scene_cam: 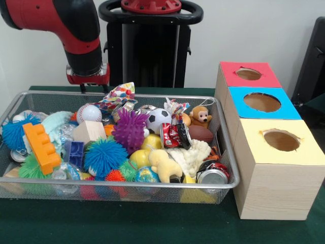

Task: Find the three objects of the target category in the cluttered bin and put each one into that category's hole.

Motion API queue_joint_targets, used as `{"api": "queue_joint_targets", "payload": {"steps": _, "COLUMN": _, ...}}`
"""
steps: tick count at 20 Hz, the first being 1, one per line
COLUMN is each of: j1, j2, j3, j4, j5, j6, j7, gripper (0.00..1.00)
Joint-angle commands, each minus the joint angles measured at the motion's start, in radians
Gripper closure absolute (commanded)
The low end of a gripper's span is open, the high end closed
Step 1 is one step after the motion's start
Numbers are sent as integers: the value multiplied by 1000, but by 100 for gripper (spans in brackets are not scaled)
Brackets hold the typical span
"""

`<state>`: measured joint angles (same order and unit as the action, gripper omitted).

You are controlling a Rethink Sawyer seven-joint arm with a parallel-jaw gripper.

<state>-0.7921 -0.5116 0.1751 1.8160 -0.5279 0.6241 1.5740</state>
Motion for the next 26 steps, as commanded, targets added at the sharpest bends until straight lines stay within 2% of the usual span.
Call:
{"api": "queue_joint_targets", "payload": {"steps": 1, "j1": 9, "j2": 16, "j3": 116, "j4": -186, "j5": 35, "j6": 48, "j7": -53, "gripper": 0}}
{"api": "queue_joint_targets", "payload": {"steps": 8, "j1": 19, "j2": -51, "j3": 100, "j4": -112, "j5": 32, "j6": 50, "j7": -15, "gripper": 0}}
{"api": "queue_joint_targets", "payload": {"steps": 13, "j1": 31, "j2": -155, "j3": 85, "j4": -49, "j5": 55, "j6": 120, "j7": -17, "gripper": 0}}
{"api": "queue_joint_targets", "payload": {"steps": 20, "j1": 53, "j2": -275, "j3": 71, "j4": -5, "j5": 91, "j6": 248, "j7": -32, "gripper": 0}}
{"api": "queue_joint_targets", "payload": {"steps": 26, "j1": 69, "j2": -319, "j3": 73, "j4": -8, "j5": 120, "j6": 313, "j7": -41, "gripper": 0}}
